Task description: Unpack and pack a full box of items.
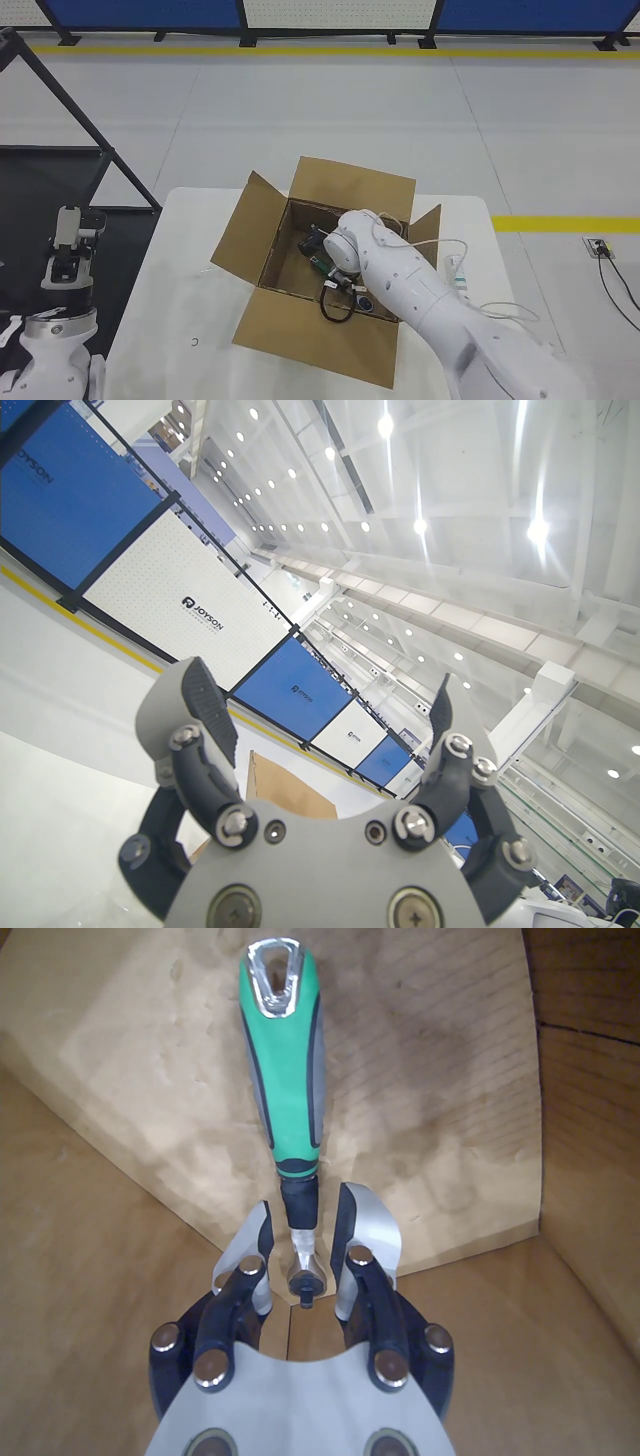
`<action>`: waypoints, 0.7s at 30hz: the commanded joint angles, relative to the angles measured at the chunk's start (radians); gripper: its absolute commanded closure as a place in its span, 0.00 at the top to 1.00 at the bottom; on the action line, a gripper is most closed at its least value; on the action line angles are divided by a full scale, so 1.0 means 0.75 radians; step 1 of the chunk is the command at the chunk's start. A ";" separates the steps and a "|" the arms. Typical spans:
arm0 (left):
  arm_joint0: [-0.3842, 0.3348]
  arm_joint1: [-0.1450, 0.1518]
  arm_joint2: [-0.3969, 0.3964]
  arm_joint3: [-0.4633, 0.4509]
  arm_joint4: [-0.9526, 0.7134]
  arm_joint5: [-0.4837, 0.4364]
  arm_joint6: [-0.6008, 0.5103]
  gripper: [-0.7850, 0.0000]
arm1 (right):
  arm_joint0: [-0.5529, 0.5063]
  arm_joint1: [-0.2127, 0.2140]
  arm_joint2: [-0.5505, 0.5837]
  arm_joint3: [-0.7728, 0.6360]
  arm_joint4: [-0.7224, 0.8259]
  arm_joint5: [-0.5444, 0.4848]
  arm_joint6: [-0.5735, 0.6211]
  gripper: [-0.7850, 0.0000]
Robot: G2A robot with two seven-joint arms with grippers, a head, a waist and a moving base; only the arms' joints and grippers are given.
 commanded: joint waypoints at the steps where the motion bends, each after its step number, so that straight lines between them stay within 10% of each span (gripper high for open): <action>1: 0.000 0.000 0.000 0.000 0.000 0.000 0.000 1.00 | 0.000 -0.016 0.001 0.029 0.003 -0.013 -0.005 0.40; 21: 0.000 0.000 0.000 0.000 0.000 0.000 0.000 1.00 | -0.010 -0.129 0.027 0.285 -0.007 -0.025 -0.110 0.27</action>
